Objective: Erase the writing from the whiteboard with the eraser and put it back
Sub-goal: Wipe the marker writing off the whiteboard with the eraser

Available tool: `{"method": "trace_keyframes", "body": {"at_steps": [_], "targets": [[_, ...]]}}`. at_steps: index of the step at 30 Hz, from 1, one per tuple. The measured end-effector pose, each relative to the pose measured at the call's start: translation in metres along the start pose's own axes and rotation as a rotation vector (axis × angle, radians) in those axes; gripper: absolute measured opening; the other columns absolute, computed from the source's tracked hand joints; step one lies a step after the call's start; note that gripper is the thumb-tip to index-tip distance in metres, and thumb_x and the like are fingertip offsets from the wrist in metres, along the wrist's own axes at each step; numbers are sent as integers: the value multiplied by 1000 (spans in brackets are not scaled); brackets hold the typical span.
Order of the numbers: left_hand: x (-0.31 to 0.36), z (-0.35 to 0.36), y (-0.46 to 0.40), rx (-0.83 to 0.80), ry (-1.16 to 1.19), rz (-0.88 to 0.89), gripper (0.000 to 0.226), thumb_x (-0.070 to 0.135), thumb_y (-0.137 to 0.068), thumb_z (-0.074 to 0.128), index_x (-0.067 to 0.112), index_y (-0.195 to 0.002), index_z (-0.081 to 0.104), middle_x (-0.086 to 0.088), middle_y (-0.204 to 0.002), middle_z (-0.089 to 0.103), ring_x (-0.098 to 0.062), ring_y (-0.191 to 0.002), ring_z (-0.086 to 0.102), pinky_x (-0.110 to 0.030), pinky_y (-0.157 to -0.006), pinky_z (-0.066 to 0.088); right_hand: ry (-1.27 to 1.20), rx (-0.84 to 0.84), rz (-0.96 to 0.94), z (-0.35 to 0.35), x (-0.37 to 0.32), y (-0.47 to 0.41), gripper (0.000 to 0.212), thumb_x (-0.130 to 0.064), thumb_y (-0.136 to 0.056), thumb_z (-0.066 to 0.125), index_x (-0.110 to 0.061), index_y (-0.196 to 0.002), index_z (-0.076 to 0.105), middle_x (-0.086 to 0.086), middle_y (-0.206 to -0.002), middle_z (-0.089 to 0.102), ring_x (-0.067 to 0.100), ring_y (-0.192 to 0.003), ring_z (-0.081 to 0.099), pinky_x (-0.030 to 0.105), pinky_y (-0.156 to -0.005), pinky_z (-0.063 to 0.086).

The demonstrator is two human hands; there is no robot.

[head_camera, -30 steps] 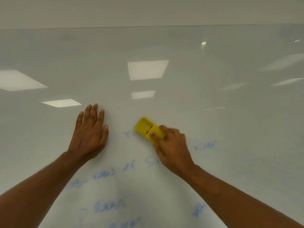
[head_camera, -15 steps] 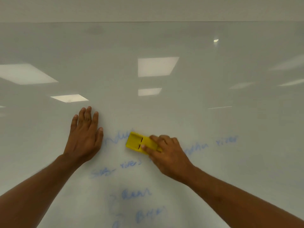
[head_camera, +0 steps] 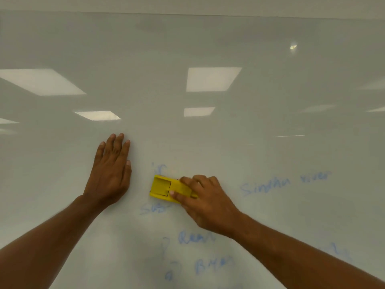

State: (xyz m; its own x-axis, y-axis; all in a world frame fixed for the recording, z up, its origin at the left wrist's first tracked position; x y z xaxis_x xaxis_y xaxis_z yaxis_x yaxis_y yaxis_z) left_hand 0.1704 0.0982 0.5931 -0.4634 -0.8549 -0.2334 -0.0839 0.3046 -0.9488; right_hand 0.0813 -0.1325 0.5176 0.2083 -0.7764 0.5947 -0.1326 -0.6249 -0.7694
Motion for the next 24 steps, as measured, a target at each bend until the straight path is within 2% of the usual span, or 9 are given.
{"method": "trace_keyframes", "body": {"at_steps": [2,7,9,13,16,18,21,23,24], "targets": [[-4,0,3,10,4,21,59,25,-100,26,2,-154,25,-16,-163,19,-29,-154,11,-44,-126,4,26,19,13,-2,9,-7,45,-32,-91,61,-34,-136,53,11,-137,56,33,-106,56,40,-75,43],[-8,3,12,32,-13,32,58,23,-100,25,5,-155,21,-13,-165,16,-27,-154,9,-43,-126,3,8,215,596,-18,46,-33,48,-31,-89,61,-34,-137,53,10,-137,54,32,-102,50,39,-74,42],[-8,4,12,43,-22,33,58,23,-100,26,5,-155,21,-14,-164,17,-28,-154,10,-44,-126,4,13,186,467,-7,19,-40,49,-30,-88,62,-32,-136,53,13,-137,53,34,-100,51,39,-73,41],[-8,5,14,58,-26,46,57,21,-101,26,4,-155,24,-15,-164,19,-30,-154,12,-46,-125,7,-56,-15,-111,17,-44,-21,45,-29,-92,57,-31,-136,52,13,-137,53,32,-99,54,38,-71,39],[-9,7,16,52,-32,42,57,23,-101,24,4,-155,23,-15,-164,18,-29,-154,12,-47,-125,7,-30,-39,-195,14,-38,-20,44,-30,-92,58,-31,-135,54,12,-136,55,31,-99,56,38,-71,41],[-10,8,17,48,-37,41,57,23,-101,24,5,-156,21,-14,-165,17,-29,-154,10,-47,-125,8,17,30,-16,4,-12,-33,44,-29,-88,62,-30,-133,58,14,-134,57,34,-98,57,38,-72,39],[-11,9,18,39,-36,36,58,23,-101,25,6,-156,19,-14,-165,15,-27,-154,8,-48,-125,7,16,147,435,-11,25,-43,47,-30,-88,62,-33,-134,56,10,-135,56,33,-101,52,38,-73,39],[-11,9,20,31,-37,33,58,23,-101,25,6,-156,20,-14,-165,16,-28,-154,8,-48,-125,6,-11,171,502,-6,13,-39,48,-29,-89,62,-33,-136,54,10,-136,54,33,-102,50,38,-73,39],[-10,9,19,32,-38,35,57,23,-101,25,6,-156,20,-14,-165,16,-28,-154,8,-48,-125,6,-21,157,438,0,-1,-36,48,-28,-89,63,-33,-136,53,12,-136,54,34,-101,51,38,-74,38]]}}
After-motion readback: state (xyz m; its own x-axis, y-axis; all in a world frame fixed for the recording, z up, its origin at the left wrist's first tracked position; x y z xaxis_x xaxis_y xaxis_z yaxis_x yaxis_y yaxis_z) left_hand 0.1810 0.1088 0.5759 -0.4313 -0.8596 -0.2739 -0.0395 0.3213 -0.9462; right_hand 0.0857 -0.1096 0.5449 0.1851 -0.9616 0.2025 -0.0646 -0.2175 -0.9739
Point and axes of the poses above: each hand's wrist, its own y-axis away from the middle knuckle, its own z-axis out of the palm, x = y × z, the point moved 6 cm from there along -y, towards the middle knuckle
